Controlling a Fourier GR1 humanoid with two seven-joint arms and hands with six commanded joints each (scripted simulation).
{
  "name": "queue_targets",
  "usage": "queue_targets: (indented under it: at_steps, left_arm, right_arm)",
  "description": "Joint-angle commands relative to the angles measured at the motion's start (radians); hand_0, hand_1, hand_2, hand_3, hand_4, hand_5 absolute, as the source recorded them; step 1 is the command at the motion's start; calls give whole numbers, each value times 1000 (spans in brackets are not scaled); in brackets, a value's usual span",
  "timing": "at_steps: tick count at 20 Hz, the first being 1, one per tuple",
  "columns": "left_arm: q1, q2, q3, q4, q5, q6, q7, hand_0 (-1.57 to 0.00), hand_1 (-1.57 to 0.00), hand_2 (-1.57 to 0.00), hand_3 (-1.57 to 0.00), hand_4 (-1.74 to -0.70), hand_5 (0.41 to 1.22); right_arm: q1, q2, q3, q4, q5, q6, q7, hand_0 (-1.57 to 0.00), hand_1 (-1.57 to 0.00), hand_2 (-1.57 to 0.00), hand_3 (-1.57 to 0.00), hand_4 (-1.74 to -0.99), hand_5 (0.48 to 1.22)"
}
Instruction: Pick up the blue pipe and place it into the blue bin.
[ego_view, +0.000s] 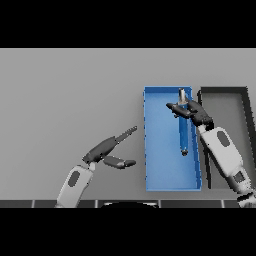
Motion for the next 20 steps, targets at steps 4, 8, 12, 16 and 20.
queue_targets:
  at_steps: [4, 8, 12, 16, 20]
  left_arm:
    - [6, -3, -4, -16, 5, 1, 12, 1, 1, 1, 1, -886, 428]
    - [11, -8, -13, -25, -3, 6, 22, 1, 1, 1, 1, -885, 427]
    - [-6, -4, -4, -3, -9, 8, 10, 1, 1, 1, 1, -887, 429]
    - [16, -10, -16, 2, -20, 14, -12, 1, 1, 1, 1, -887, 431]
    - [0, -3, -1, 7, -14, 13, 8, 1, 1, 1, 1, -885, 431]
  right_arm:
    - [-51, -106, 180, -20, -41, 50, 0, -196, -179, -179, -105, -1110, 979]
    - [-69, -134, 237, -38, -60, 27, 0, -80, -73, -73, -42, -1063, 846]
    - [-78, -136, 266, -32, -19, 37, -1, -32, -29, -29, -17, -1038, 734]
    - [-76, -148, 265, -20, -7, 44, -24, -13, -11, -11, -6, -1022, 672]
    - [-92, -141, 266, -13, -13, 62, -11, -6, -5, -5, -3, -1022, 658]
